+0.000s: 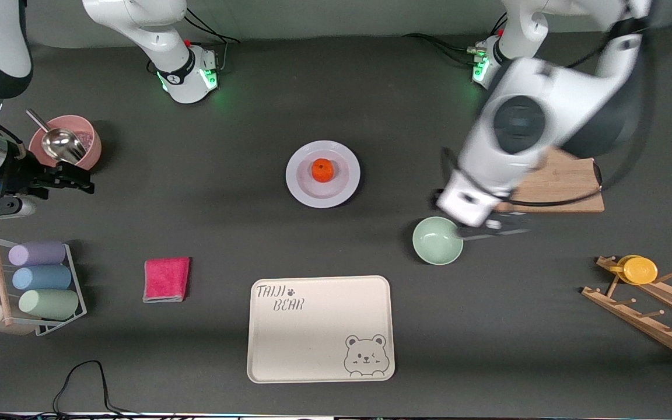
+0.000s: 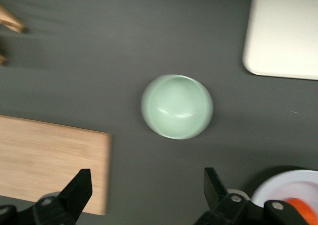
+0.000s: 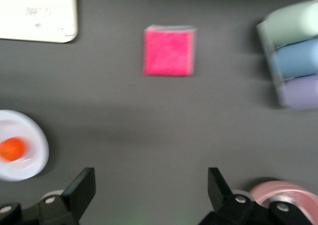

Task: Place orange and plate with both arms
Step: 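Open the left gripper and withdraw it from the plate, then reach the right gripper toward the white plate's rim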

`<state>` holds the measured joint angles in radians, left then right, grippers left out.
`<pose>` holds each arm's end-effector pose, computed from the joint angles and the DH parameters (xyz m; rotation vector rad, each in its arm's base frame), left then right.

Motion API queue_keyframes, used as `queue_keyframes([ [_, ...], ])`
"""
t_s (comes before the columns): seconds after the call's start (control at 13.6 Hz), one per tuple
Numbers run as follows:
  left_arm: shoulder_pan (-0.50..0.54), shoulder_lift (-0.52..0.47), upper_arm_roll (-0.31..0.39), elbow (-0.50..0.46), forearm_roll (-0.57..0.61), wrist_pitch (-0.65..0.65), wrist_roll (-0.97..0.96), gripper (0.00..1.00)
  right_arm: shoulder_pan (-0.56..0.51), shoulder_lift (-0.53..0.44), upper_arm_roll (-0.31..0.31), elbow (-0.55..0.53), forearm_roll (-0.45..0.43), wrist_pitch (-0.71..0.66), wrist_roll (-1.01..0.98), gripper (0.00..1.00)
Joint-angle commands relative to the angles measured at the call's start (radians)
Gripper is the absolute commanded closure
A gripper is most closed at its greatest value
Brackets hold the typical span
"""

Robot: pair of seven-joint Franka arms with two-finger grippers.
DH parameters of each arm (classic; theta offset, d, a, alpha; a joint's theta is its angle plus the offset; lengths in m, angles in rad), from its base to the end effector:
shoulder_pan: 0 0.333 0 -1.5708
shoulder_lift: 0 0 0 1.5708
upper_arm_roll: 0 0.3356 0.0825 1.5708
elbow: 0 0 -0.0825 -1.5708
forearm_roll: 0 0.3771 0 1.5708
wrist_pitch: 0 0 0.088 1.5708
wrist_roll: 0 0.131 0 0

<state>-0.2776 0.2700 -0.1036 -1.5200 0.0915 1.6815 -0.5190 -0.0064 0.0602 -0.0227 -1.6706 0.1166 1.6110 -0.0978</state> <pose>0.5897 -0.2172 0.4942 -3.0310 -0.1898 0.1050 0.5600 -0.0012 0.5447 -3.0136 -0.0859 0.1694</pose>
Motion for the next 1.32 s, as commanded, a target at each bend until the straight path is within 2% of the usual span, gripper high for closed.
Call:
queue_keyframes([
  [0.0, 0.081, -0.124, 0.09, -0.119, -0.026, -0.01, 0.21, 0.0, 0.002, 0.024, -0.066, -0.069, 0.251, -0.008, -0.04, 0.0],
  [0.15, 0.219, -0.188, 0.071, -0.193, -0.015, 0.007, 0.312, 0.0, 0.012, 0.035, -0.068, -0.128, 0.328, 0.047, -0.042, 0.0],
  [0.29, 0.265, -0.233, 0.07, -0.23, 0.0, 0.004, 0.329, 0.0, 0.016, 0.033, -0.063, -0.24, 0.441, 0.148, -0.059, 0.0],
  [0.44, 0.296, -0.277, 0.071, -0.249, 0.005, -0.006, 0.372, 0.0, 0.075, 0.039, -0.063, -0.305, 0.535, 0.216, -0.091, 0.0],
  [0.59, 0.291, -0.319, 0.077, -0.246, 0.005, -0.025, 0.405, 0.0, 0.124, 0.073, -0.063, -0.328, 0.584, 0.248, -0.095, 0.0],
  [0.81, 0.285, -0.379, 0.088, -0.226, -0.002, -0.115, 0.439, 0.0, 0.187, 0.092, -0.063, -0.455, 0.796, 0.317, -0.235, 0.0],
  [1.03, 0.271, -0.373, 0.085, -0.238, -0.001, -0.143, 0.458, 0.0, 0.245, 0.151, -0.063, -0.529, 0.934, 0.426, -0.371, 0.0],
  [1.25, 0.27, -0.37, 0.085, -0.278, 0.001, -0.126, 0.453, 0.0, 0.292, 0.233, -0.063, -0.549, 1.072, 0.475, -0.538, 0.0],
])
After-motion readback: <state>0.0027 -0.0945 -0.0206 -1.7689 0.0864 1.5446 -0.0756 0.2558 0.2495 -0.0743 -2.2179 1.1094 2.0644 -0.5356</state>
